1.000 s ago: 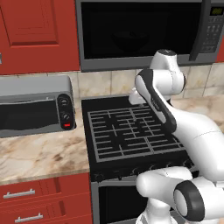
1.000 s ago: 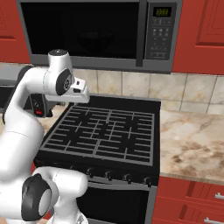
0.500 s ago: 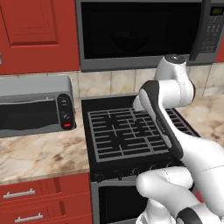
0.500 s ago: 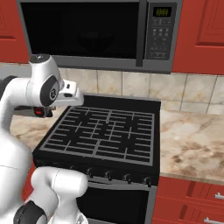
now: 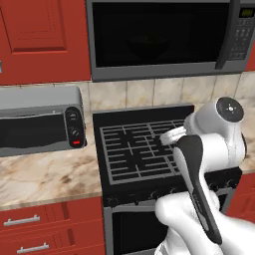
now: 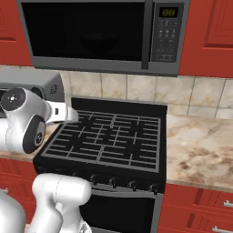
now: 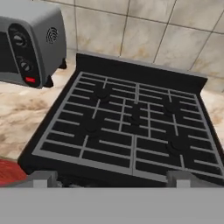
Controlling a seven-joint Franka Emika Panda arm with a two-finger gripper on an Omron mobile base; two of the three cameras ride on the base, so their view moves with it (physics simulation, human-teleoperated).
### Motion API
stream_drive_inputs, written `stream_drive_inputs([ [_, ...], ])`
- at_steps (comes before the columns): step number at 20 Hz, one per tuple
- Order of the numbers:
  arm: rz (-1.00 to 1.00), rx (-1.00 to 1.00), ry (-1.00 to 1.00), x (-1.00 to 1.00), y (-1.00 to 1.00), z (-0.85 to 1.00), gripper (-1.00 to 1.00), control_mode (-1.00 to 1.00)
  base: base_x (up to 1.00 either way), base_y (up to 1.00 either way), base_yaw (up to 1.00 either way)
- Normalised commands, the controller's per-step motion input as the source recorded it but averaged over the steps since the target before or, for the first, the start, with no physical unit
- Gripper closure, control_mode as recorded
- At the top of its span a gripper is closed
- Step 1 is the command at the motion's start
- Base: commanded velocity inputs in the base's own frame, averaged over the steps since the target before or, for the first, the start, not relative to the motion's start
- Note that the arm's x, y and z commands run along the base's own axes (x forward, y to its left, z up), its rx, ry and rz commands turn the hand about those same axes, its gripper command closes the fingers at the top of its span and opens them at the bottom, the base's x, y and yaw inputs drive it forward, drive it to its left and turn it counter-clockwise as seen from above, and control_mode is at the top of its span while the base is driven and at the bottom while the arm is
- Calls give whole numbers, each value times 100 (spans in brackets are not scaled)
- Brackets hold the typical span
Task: The microwave is finished heating the shrimp and broccoli. Take the bowl containing the food and place it on the dining counter.
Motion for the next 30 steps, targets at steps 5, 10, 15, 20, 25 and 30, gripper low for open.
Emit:
stream_drive_inputs([
  [5,0,0,0,0,0,0,-100,100,0,-69,0],
  [10,0,0,0,0,0,0,-100,100,-2,-90,0],
  [15,0,0,0,0,0,0,-100,100,-5,-39,0],
  [20,0,0,0,0,0,0,-100,-100,0,0,0],
  [25,0,0,0,0,0,0,-100,-100,0,0,0],
  [30,0,0,-6,-4,0,1,-100,-100,0,0,0],
])
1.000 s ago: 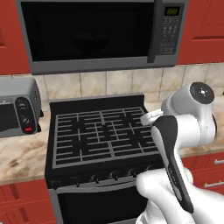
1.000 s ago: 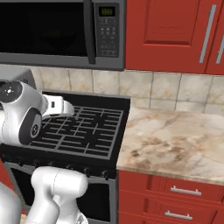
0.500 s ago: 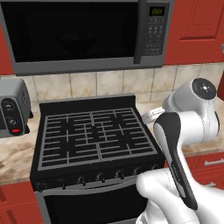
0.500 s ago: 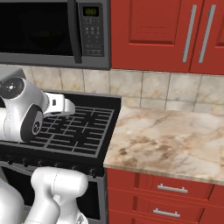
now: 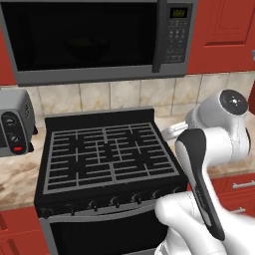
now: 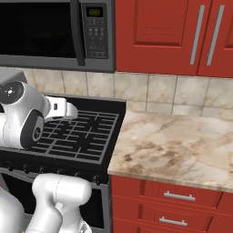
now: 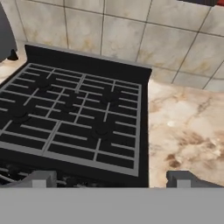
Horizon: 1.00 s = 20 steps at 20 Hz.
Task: The microwave is finished heating the shrimp and broccoli. Take the bowl containing the food and place it on the dining counter.
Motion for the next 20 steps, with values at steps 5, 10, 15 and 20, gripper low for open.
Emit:
stream_drive_inputs([
  [5,0,1,-29,-21,0,18,-100,-100,0,0,0],
  [10,0,8,-46,-36,0,47,-100,-100,0,0,0],
  [15,0,11,-38,-19,0,54,-100,-100,0,0,0],
  [20,0,9,-33,-3,0,56,-100,-100,0,0,0],
])
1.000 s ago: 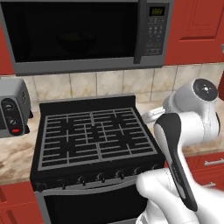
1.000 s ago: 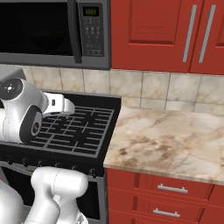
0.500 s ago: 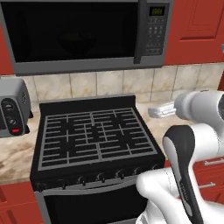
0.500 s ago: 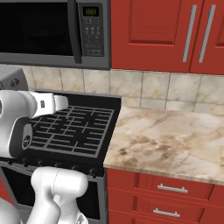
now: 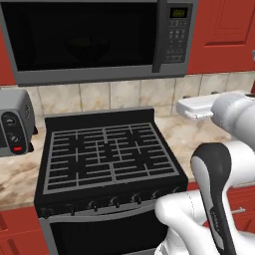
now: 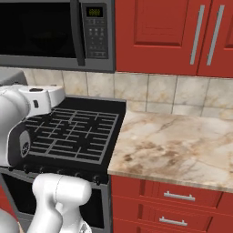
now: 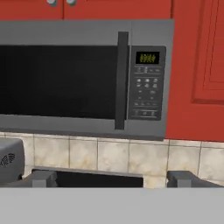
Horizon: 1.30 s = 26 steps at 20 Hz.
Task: The microwave is finished heating the shrimp and broccoli. Take the bowl containing the food and place it on the dining counter.
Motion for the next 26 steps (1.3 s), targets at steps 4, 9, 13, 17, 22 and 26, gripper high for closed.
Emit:
stream_drive_inputs([
  [4,0,5,-29,0,0,42,-100,-100,0,0,0],
  [9,0,0,-13,0,0,8,-100,-100,0,0,0],
  [13,0,1,-15,1,0,43,-100,-100,0,0,0],
  [17,0,0,-10,12,0,41,-100,-100,0,0,0],
  [22,0,0,-3,43,2,19,-100,-100,0,0,0],
  [26,0,0,0,65,0,4,-100,-100,0,0,0],
])
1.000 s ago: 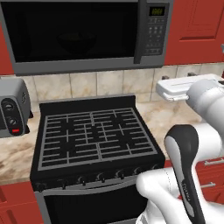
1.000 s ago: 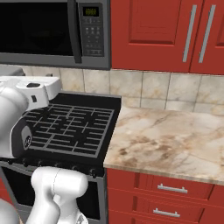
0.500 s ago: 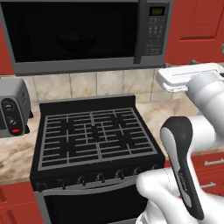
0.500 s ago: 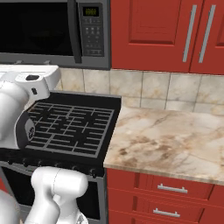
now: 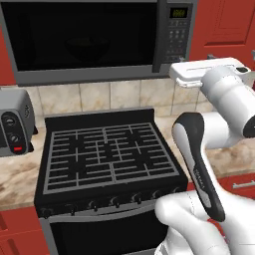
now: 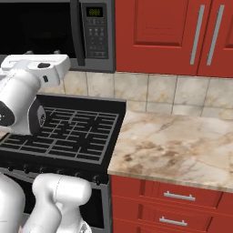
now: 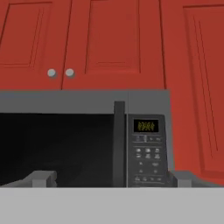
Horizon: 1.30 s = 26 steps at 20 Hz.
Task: The microwave is finished heating the shrimp and broccoli. Take the bowl containing the food and place it on the dining counter.
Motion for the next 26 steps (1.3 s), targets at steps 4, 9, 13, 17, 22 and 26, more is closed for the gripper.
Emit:
stream_drive_inputs([
  [4,0,0,0,65,0,0,-100,-100,0,0,0],
  [9,0,0,0,76,0,0,-100,-100,0,0,0],
  [13,0,0,0,69,0,0,-100,-100,0,0,0],
  [17,0,0,0,65,0,0,-100,-100,0,0,0],
  [22,0,0,0,65,0,0,-100,-100,0,0,0],
  [26,0,0,1,69,0,0,-100,-100,0,0,0],
])
